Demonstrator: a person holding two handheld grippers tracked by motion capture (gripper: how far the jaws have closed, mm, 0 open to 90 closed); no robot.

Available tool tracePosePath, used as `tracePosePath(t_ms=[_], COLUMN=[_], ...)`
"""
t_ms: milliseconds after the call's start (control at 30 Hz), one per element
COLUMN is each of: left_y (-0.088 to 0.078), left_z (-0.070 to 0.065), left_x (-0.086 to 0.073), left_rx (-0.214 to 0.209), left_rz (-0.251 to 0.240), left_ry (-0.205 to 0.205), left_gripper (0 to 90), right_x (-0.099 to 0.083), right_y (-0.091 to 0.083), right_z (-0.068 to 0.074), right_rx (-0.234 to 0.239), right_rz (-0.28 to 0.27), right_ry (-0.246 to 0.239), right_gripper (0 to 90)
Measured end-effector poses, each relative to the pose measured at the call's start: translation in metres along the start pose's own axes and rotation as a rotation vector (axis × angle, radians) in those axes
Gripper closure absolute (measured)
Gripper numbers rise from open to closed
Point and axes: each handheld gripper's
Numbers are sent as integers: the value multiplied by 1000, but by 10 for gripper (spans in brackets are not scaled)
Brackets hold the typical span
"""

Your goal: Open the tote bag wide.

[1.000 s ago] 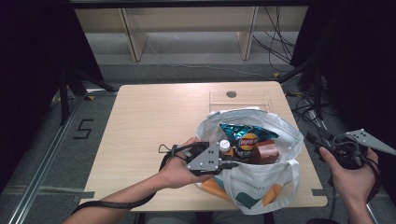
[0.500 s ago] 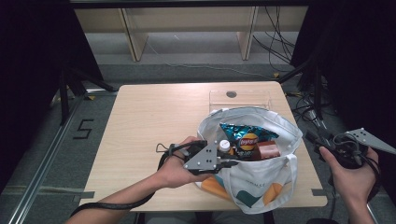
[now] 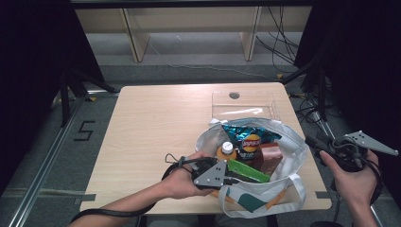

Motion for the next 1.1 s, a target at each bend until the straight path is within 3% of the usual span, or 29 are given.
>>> tracePosePath(t_ms=[167, 267, 400, 567, 600, 700, 767, 867, 933, 967, 1000, 1033, 1100], left_y=[11, 15, 16, 22, 24, 25, 21, 7, -4, -14, -14, -31, -49], left_z=[-4, -4, -4, -5, -6, -6, -5, -2, 1, 3, 3, 10, 18], left_x=[-5, -8, -10, -15, -16, -18, -17, -13, -11, -12, -12, -14, -18], left_rx=[-24, -31, -36, -48, -42, -44, -42, -24, -14, -1, -1, 16, 60], left_rz=[31, 38, 42, 57, 56, 55, 32, -14, -59, -99, -99, -149, -197], left_ry=[-13, -23, -31, -45, -53, -65, -89, -127, -159, -191, -191, -219, -267], left_gripper=[806, 806, 806, 806, 806, 803, 781, 592, 513, 486, 486, 479, 476], right_x=[-2, -4, -6, -6, -7, -7, -7, -6, -6, -6, -6, -5, -5], right_y=[5, 9, 12, 13, 13, 14, 14, 14, 13, 13, 13, 13, 12], right_z=[-2, -2, 0, -2, 2, 1, 2, 2, 2, 1, 1, 0, -1], right_rx=[25, 30, 49, 44, 53, 57, 57, 60, 59, 62, 62, 61, 52], right_rz=[54, 62, 90, 102, 122, 120, 119, 124, 123, 116, 116, 114, 113], right_ry=[7, -10, 3, -38, 6, -7, -6, -4, -3, -23, -23, -28, -35], right_gripper=[529, 532, 537, 583, 589, 596, 598, 598, 597, 596, 596, 595, 597])
Point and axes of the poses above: each handheld gripper's, and its own axes: y roughly forward along the jaws, x roughly out of its top, z roughly to its left, and after that the axes turned 13 degrees about z, right-handed
